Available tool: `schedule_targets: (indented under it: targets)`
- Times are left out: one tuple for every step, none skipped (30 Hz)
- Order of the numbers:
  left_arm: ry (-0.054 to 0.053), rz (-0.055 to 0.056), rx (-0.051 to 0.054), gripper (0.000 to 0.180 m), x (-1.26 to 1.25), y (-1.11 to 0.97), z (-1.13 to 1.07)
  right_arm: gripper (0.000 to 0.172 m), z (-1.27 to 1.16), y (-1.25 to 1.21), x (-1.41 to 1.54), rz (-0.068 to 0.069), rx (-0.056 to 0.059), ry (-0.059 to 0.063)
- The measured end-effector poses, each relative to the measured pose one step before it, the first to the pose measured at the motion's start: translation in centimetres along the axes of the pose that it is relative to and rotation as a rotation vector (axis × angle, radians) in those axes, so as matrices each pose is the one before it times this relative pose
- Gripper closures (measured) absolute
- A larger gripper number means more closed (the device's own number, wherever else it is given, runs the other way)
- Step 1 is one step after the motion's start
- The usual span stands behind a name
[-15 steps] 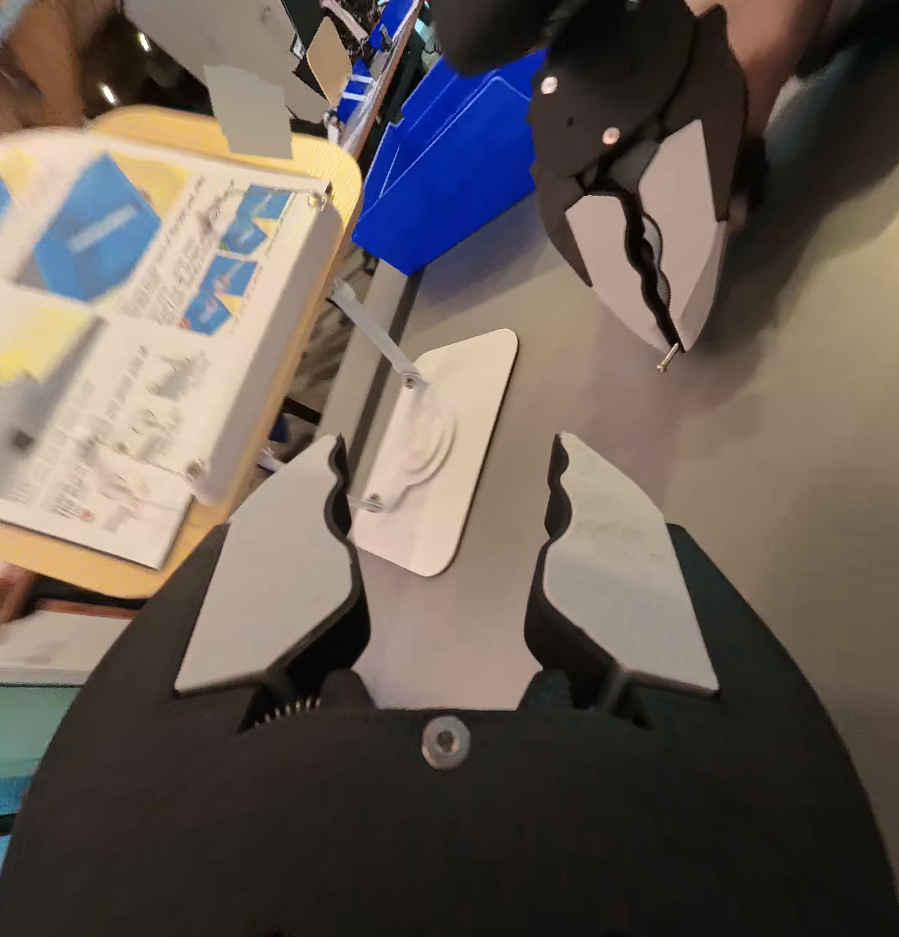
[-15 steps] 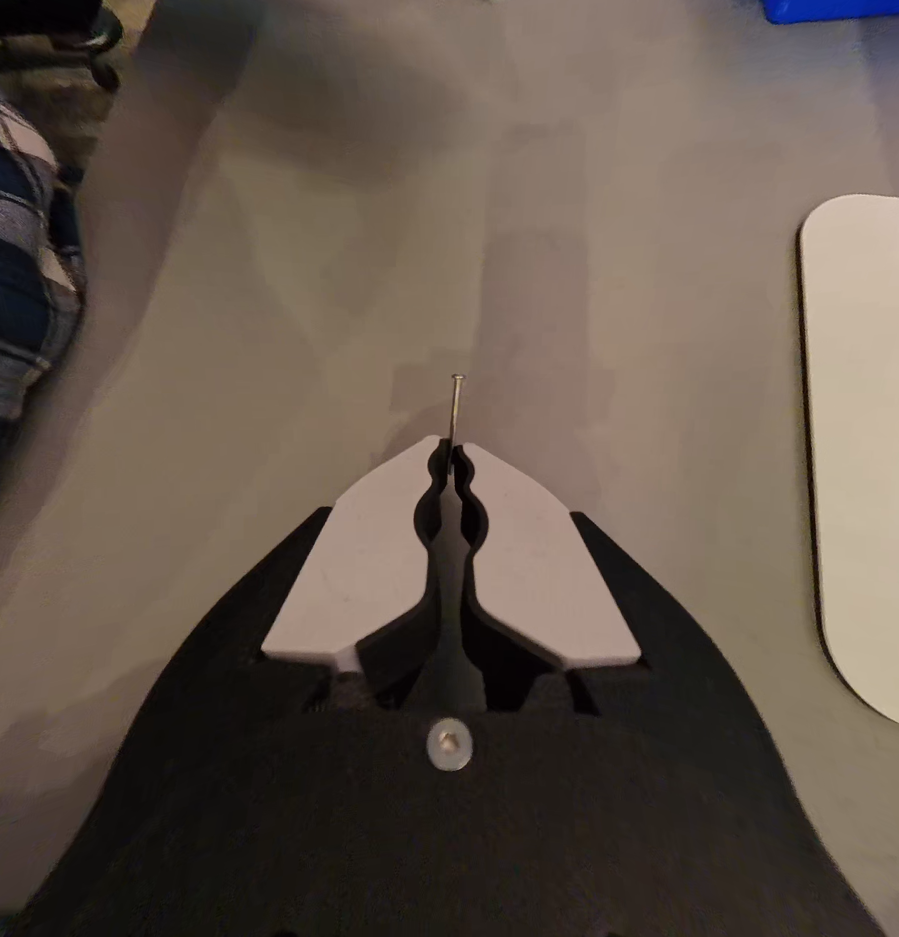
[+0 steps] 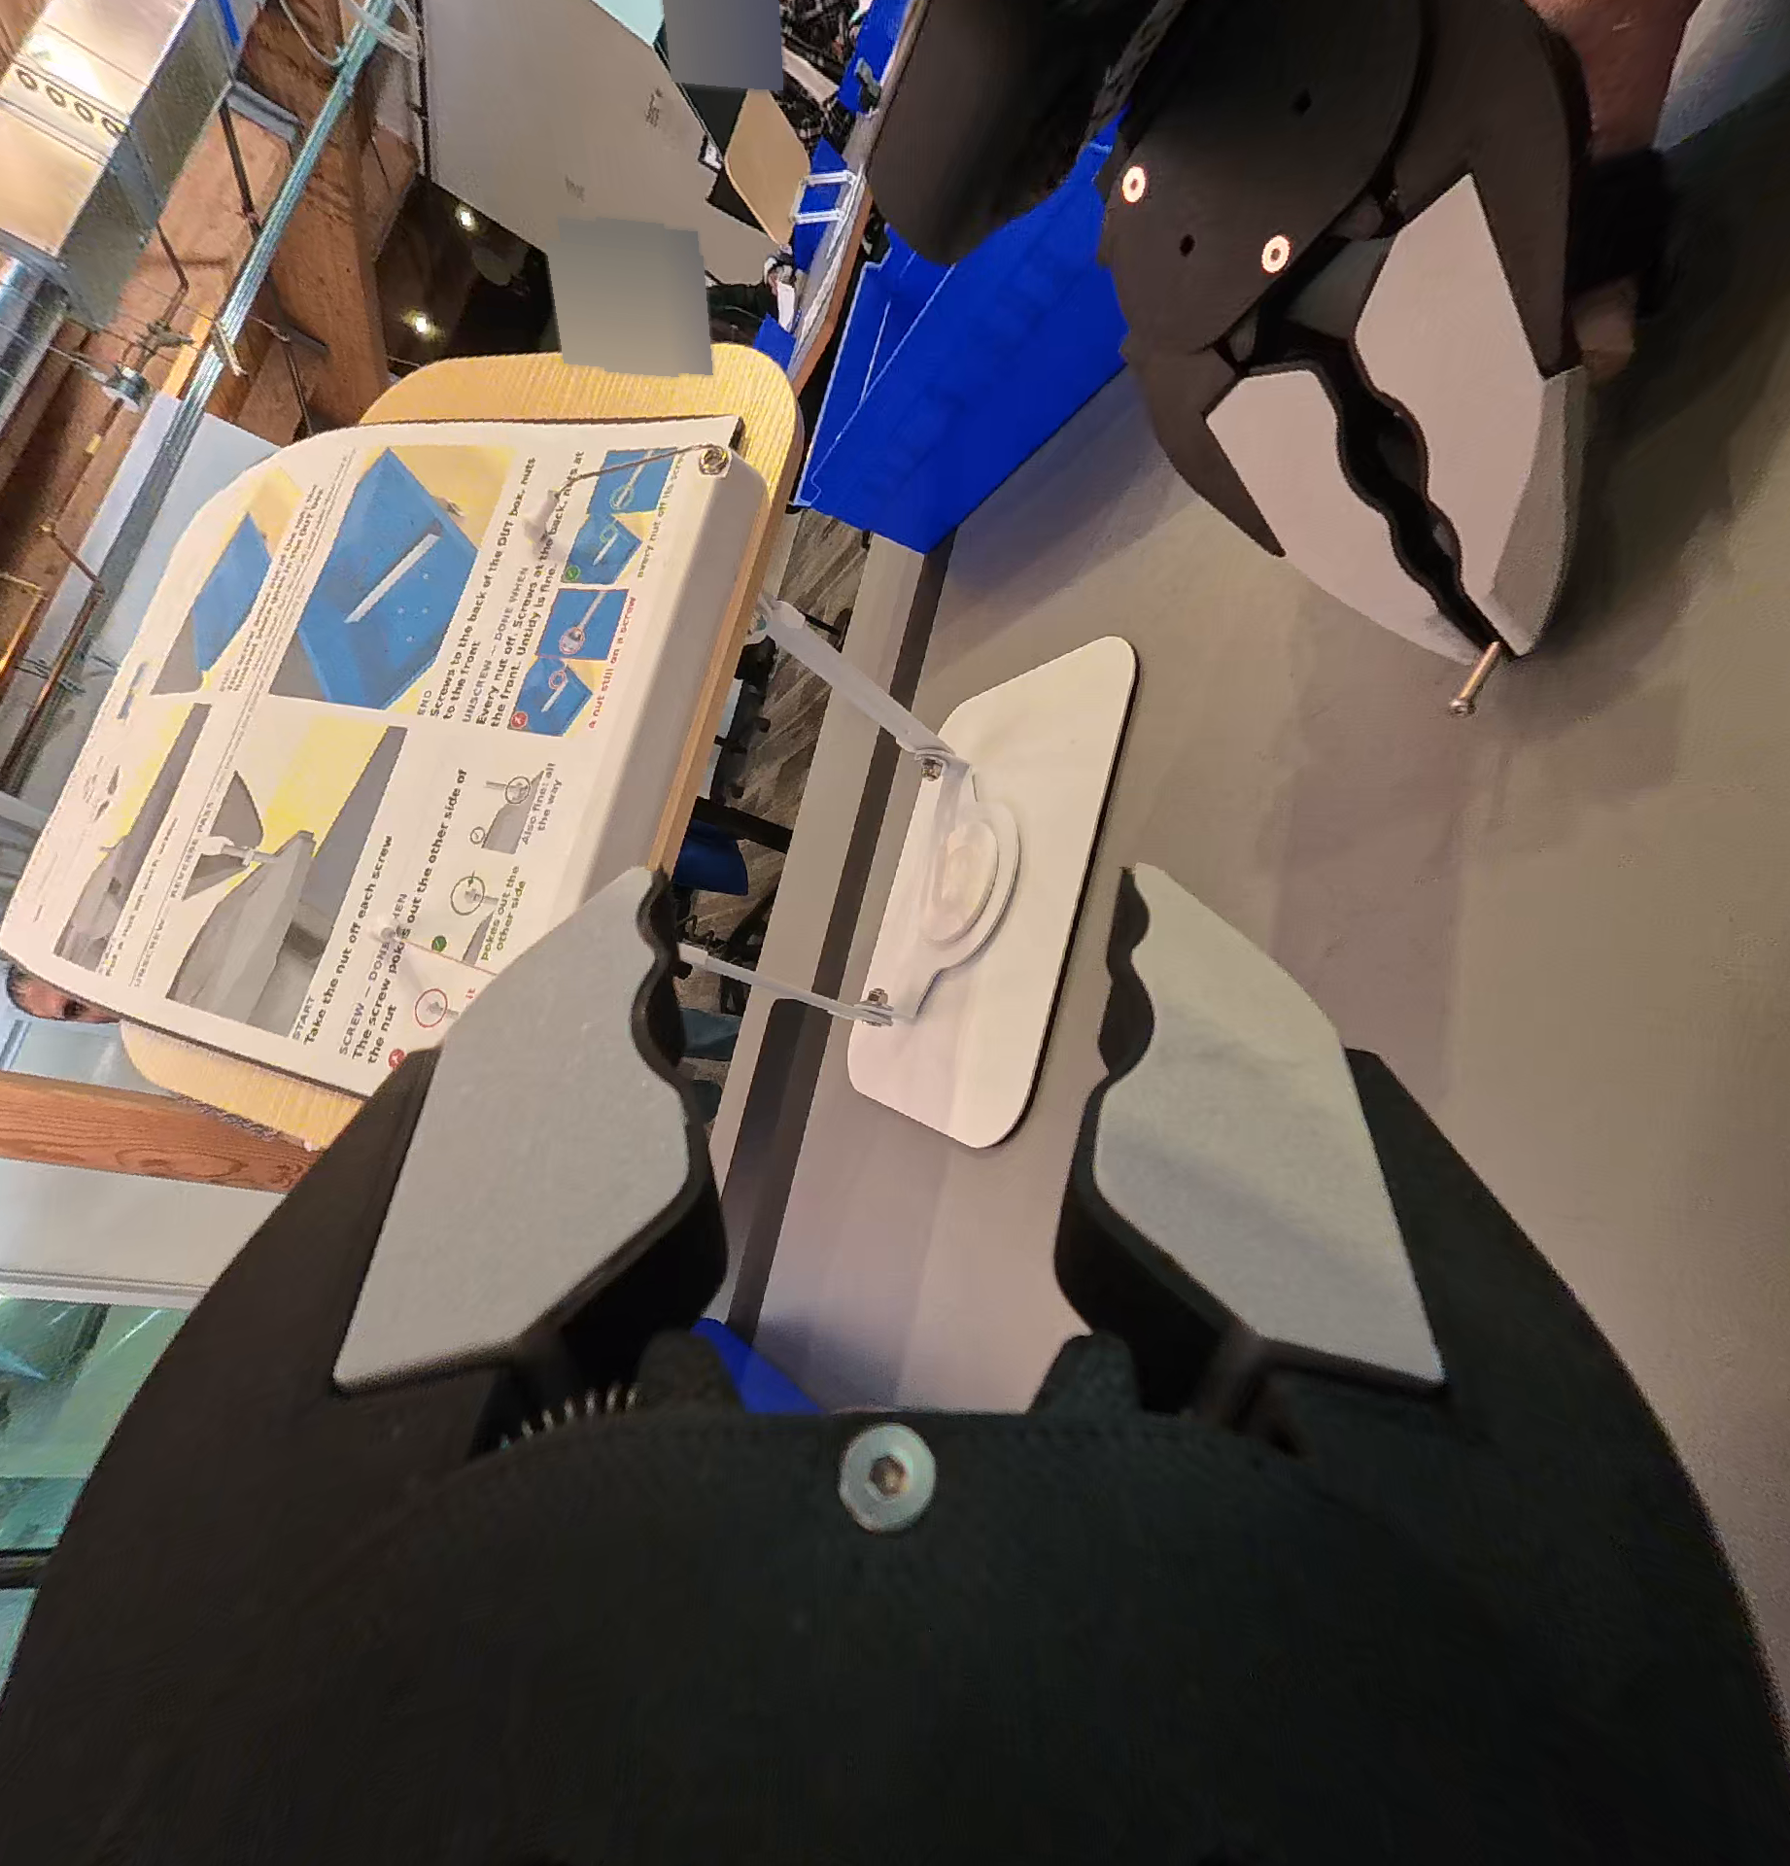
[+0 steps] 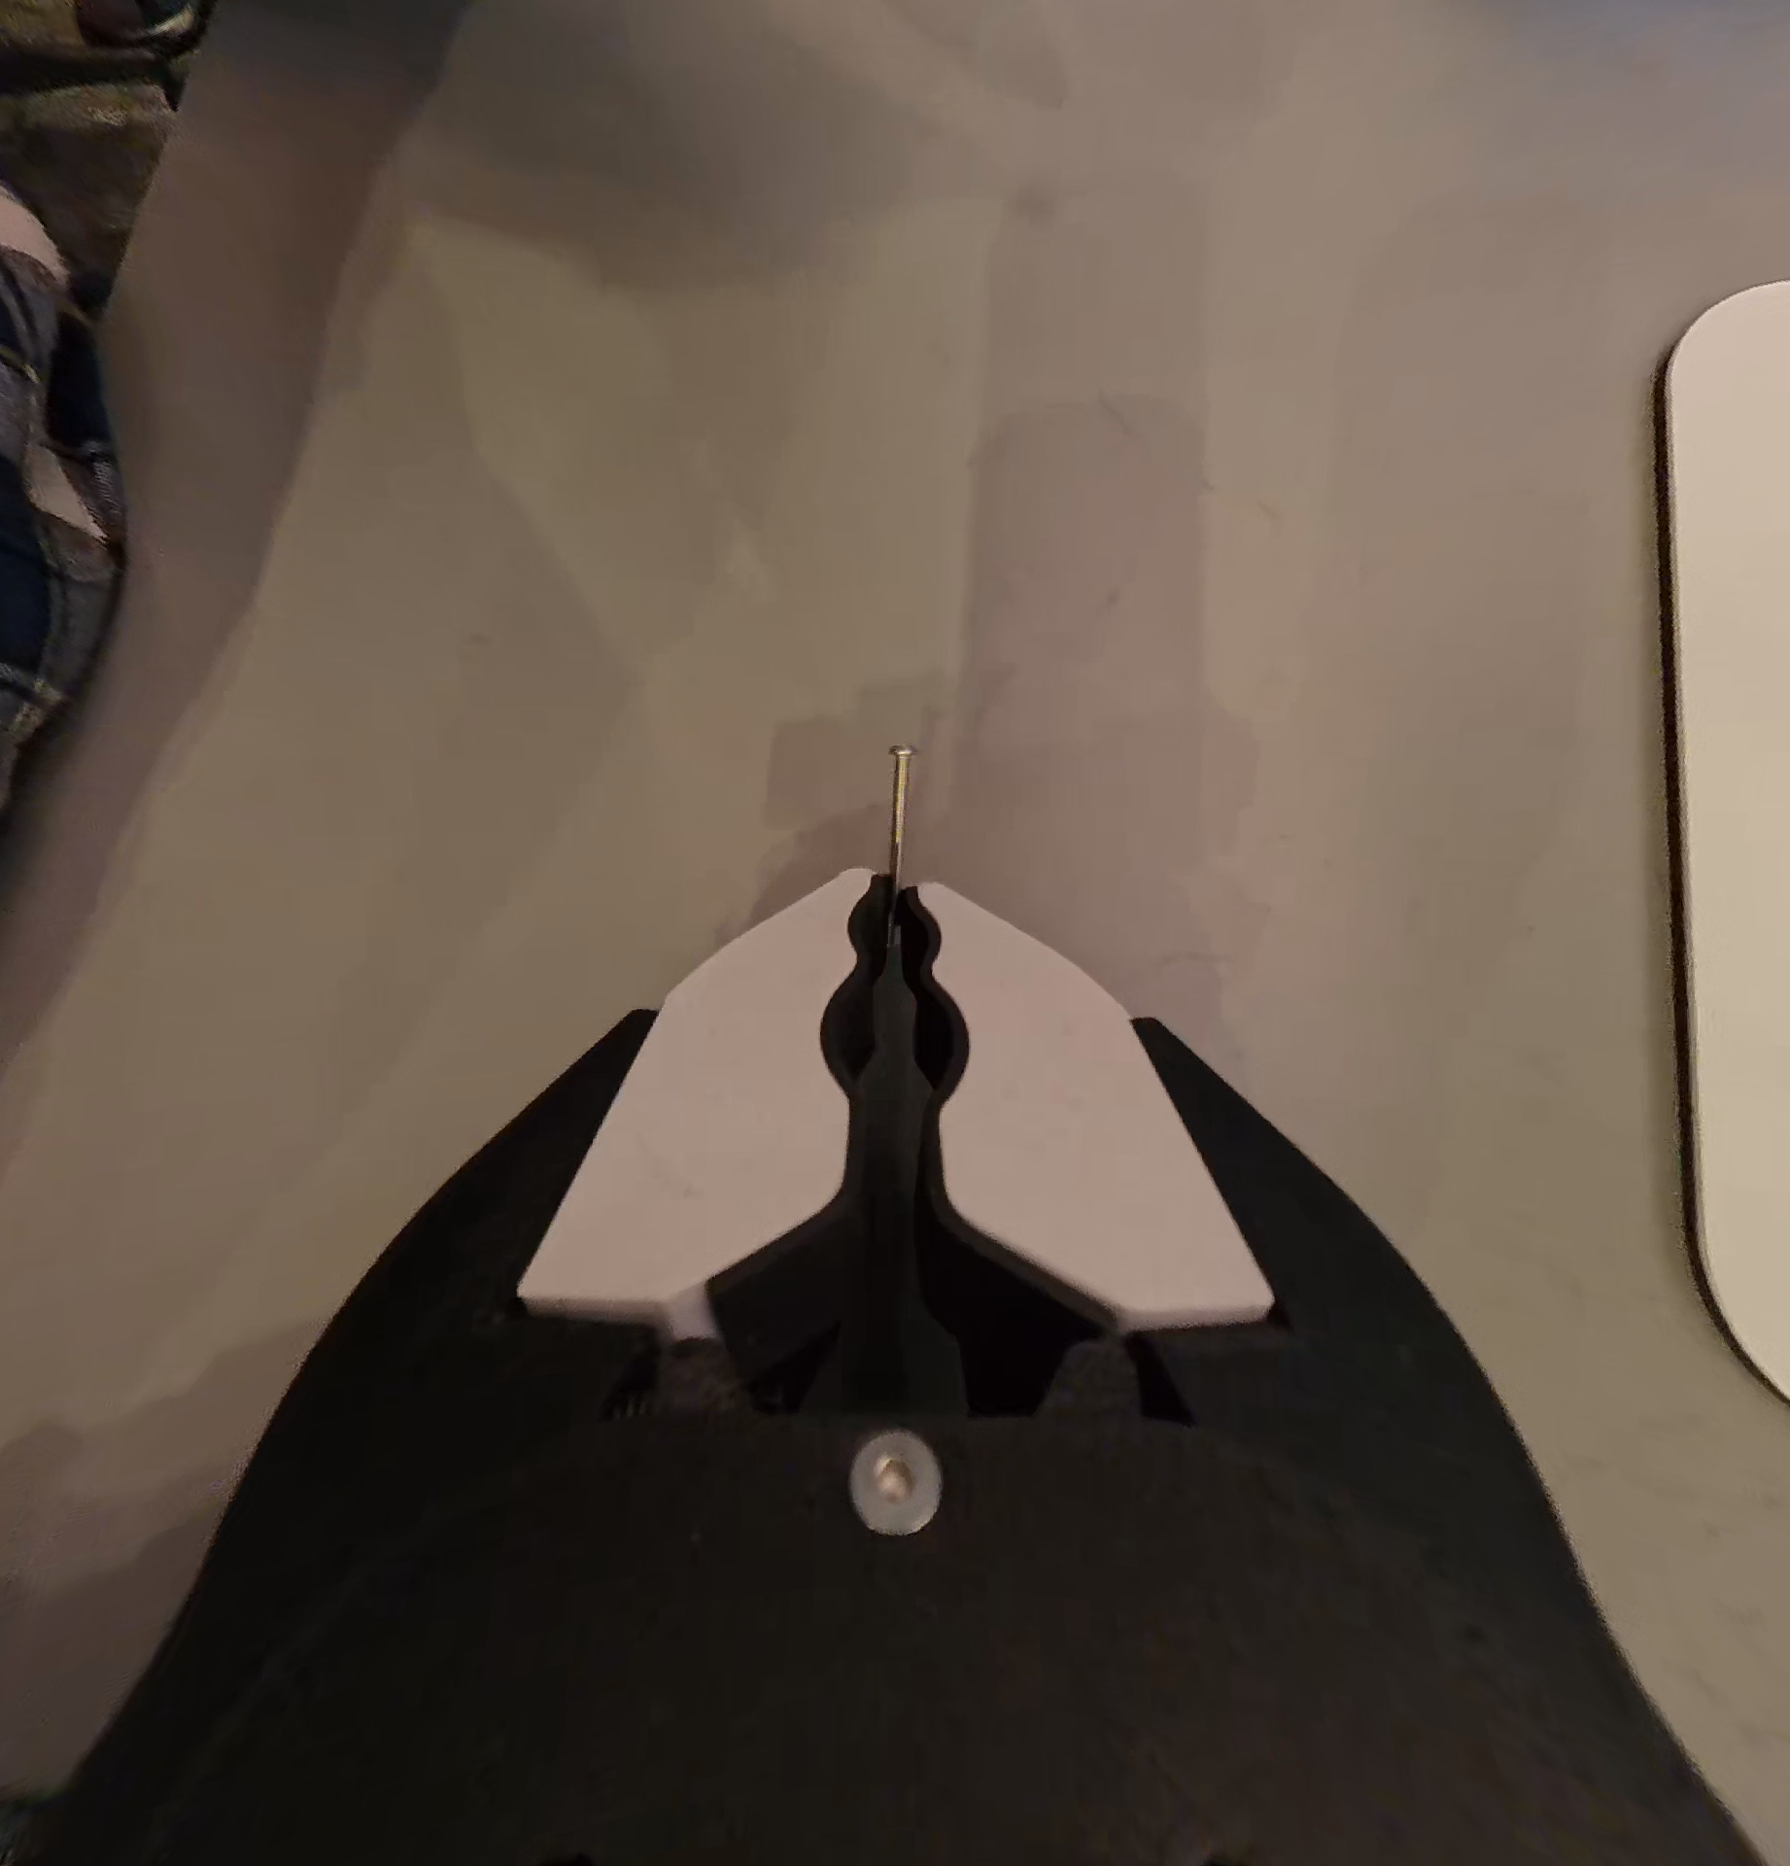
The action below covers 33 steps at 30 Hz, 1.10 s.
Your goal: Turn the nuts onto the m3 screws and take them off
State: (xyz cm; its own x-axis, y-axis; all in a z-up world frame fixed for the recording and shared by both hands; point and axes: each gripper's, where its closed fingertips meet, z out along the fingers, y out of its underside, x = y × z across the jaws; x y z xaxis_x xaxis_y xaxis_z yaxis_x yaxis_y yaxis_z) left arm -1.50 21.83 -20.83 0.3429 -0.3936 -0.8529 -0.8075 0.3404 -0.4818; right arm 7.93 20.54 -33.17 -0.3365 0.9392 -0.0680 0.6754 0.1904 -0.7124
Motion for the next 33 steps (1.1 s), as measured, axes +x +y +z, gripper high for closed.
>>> schedule_targets:
  targets:
    - [-0.0009, -0.001, -0.0035, 0.098, 0.066, 0.121, -0.011, 0.169, 0.077, 0.1, -0.013, 0.0057, -0.0027, -0.0049]
    - [0.0013, -0.0056, -0.0057, 0.097, 0.087, 0.158, -0.025, 0.168, 0.077, 0.117, 0.022, 0.0021, -0.0048, -0.0006]
    - [-0.0012, 0.0, -0.0097, 0.097, 0.032, 0.27, -0.069, 0.166, 0.03, 0.034, 0.036, -0.0007, -0.0011, 0.0027]
    - [-0.0071, 0.0007, -0.0177, 0.097, -0.154, 0.473, -0.13, 0.162, -0.017, -0.034, 0.004, -0.0003, 0.0015, 0.0006]
    - [-0.0032, -0.0129, -0.015, 0.097, -0.216, 0.519, -0.193, 0.161, -0.004, 0.034, -0.02, -0.0006, -0.0024, -0.0005]
    - [-0.0083, -0.017, -0.0209, 0.097, -0.416, 0.666, -0.281, 0.162, -0.006, 0.03, 0.036, -0.0014, -0.0014, 0.003]
    - [-0.0192, -0.0143, -0.0247, 0.099, -0.691, 0.795, -0.393, 0.164, -0.003, -0.009, 0.06, 0.0005, 0.0016, 0.003]
    - [-0.0131, -0.0144, -0.0253, 0.102, -0.737, 0.881, -0.444, 0.164, -0.009, -0.032, 0.03, 0.0011, 0.0041, 0.0009]
    - [-0.0081, -0.0165, -0.035, 0.106, -0.84, 1.089, -0.451, 0.165, -0.011, -0.018, 0.024, -0.001, 0.0026, 0.0014]
    - [-0.0119, -0.0163, -0.0438, 0.108, -1.021, 1.298, -0.425, 0.167, 0.011, 0.016, 0.027, -0.0044, -0.0014, 0.0032]
    - [-0.0191, -0.0092, -0.0472, 0.112, -1.243, 1.472, -0.41, 0.168, 0.02, 0.008, 0.021, -0.0049, -0.0012, 0.0047]
    - [-0.0101, -0.0145, -0.0476, 0.113, -1.269, 1.562, -0.302, 0.169, 0.013, -0.038, 0.029, -0.001, 0.0021, 0.0032]
    - [0.006, -0.0279, -0.0527, 0.114, -1.191, 1.695, -0.109, 0.168, 0.001, -0.043, 0.05, 0.0031, 0.004, 0.0022]
    - [0.0159, -0.0352, -0.0599, 0.12, -1.146, 1.839, 0.096, 0.169, -0.014, -0.037, 0.041, 0.0047, 0.0051, 0.0]
    - [0.0029, -0.0415, -0.044, 0.122, -1.391, 1.628, 0.251, 0.17, -0.027, -0.046, 0.012, 0.0045, 0.0061, -0.0035]
    - [0.0323, -0.049, -0.0223, 0.127, -1.052, 1.279, 0.53, 0.17, -0.035, -0.037, 0.005, 0.0046, 0.0054, -0.0047]
    - [0.0658, -0.0644, -0.0565, 0.133, -0.664, 1.538, 0.921, 0.17, -0.017, -0.028, -0.008, 0.0037, 0.0037, -0.0039]
    - [0.0518, -0.0569, -0.0728, 0.132, -0.863, 1.535, 1.18, 0.172, -0.015, -0.013, -0.006, 0.0017, 0.0014, -0.0021]
    - [0.0406, -0.0343, -0.048, 0.132, -0.914, 1.127, 1.273, 0.172, -0.001, -0.001, 0.001, 0.0004, 0.0002, -0.0004]
    - [0.0516, -0.0214, -0.0276, 0.139, -0.648, 0.802, 1.241, 0.172, 0.006, -0.003, -0.013, -0.001, 0.0, 0.0]
    - [0.0429, -0.0288, -0.0399, 0.144, -0.738, 0.847, 1.203, 0.172, 0.002, 0.002, -0.025, -0.0013, 0.0, -0.0002]
    - [0.0516, -0.0322, -0.0612, 0.145, -0.564, 0.972, 1.209, 0.172, 0.003, -0.003, -0.009, -0.0003, 0.0001, -0.0002]
    - [0.0331, -0.0132, -0.0386, 0.146, -0.616, 0.53, 1.082, 0.172, 0.004, -0.003, -0.016, 0.0002, 0.0001, -0.0004]
    - [0.022, -0.0025, -0.0176, 0.148, -0.507, 0.232, 0.997, 0.172, 0.003, -0.002, -0.02, -0.0005, 0.0, -0.001]
    - [0.0599, -0.02, -0.0592, 0.15, 0.093, 0.692, 1.031, 0.172, 0.012, 0.005, -0.029, -0.0009, -0.0001, -0.0014]
    - [0.061, -0.0313, -0.0804, 0.15, 0.125, 0.896, 1.014, 0.172, 0.001, -0.002, -0.015, 0.0002, 0.0001, -0.0011]
    - [-0.0022, -0.0018, -0.0499, 0.15, -0.59, 0.505, 0.845, 0.172, 0.001, -0.002, -0.012, 0.0005, 0.0002, -0.0006]
    - [0.0044, 0.0106, -0.0458, 0.152, -0.374, 0.534, 0.74, 0.172, 0.005, -0.002, -0.012, -0.0005, -0.0001, 0.0002]
    - [0.0305, -0.0147, -0.0583, 0.152, -0.075, 0.676, 0.703, 0.172, 0.004, -0.001, -0.007, -0.0007, -0.0002, 0.0005]
    - [-0.0033, -0.0064, -0.0332, 0.153, -0.429, 0.266, 0.515, 0.172, 0.003, -0.002, -0.011, 0.0001, 0.0, 0.0]
    - [-0.0031, 0.0178, -0.0108, 0.154, -0.13, -0.055, 0.355, 0.172, 0.005, -0.008, 0.001, 0.0006, 0.0002, -0.0006]
    - [0.024, 0.0089, -0.0217, 0.155, 0.301, 0.087, 0.359, 0.172, 0.001, -0.002, -0.01, 0.0005, 0.0002, -0.0005]
    - [-0.0027, 0.0021, -0.0385, 0.155, -0.131, 0.323, 0.403, 0.172, 0.01, -0.01, -0.012, 0.0003, 0.0001, -0.0003]
